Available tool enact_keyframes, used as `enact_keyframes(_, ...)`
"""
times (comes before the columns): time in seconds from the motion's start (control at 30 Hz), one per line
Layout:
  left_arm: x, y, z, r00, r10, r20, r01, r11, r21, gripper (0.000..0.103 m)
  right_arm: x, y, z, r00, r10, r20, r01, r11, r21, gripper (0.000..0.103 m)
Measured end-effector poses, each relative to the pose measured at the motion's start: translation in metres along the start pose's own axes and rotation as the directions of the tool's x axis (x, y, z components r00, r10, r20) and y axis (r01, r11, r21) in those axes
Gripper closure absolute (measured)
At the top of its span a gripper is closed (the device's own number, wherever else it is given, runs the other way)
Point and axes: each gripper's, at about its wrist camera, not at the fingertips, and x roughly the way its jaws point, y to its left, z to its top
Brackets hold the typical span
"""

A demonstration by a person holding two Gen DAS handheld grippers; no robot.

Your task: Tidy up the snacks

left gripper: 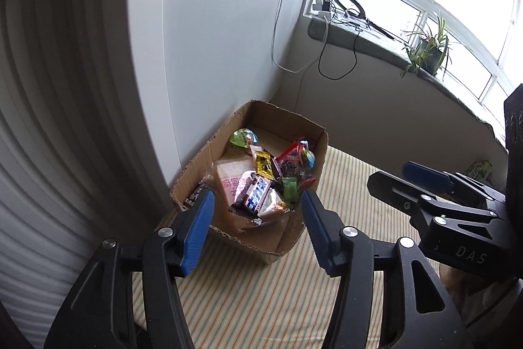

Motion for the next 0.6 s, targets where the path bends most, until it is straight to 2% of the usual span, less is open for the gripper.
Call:
enact_keyframes(0.2, -0.019, -0.007, -0.003, 1.0, 0.024, 0.018, -0.024, 1.0, 0.012, 0.046, -0.022, -0.011, -0.009, 0.999, -0.049, 0.006, 0.049, 0.998, 0.048, 0.025)
enact_keyframes(0.27, -0.023, -0.007, -0.004, 0.999, 0.029, 0.022, -0.029, 1.0, 0.006, 0.046, -0.026, -0.015, -0.011, 0.998, -0.058, 0.008, 0.057, 0.996, 0.061, 0.02)
enact_keyframes(0.3, -0.024, -0.006, -0.004, 0.999, 0.031, 0.021, -0.032, 0.999, 0.004, 0.046, -0.028, -0.017, -0.012, 0.998, -0.062, 0.016, 0.06, 0.996, 0.067, 0.014)
enact_keyframes(0.6, -0.03, -0.009, -0.002, 0.998, 0.045, 0.034, -0.045, 0.999, -0.006, 0.046, -0.034, -0.022, -0.012, 0.996, -0.082, 0.027, 0.08, 0.995, 0.063, 0.013)
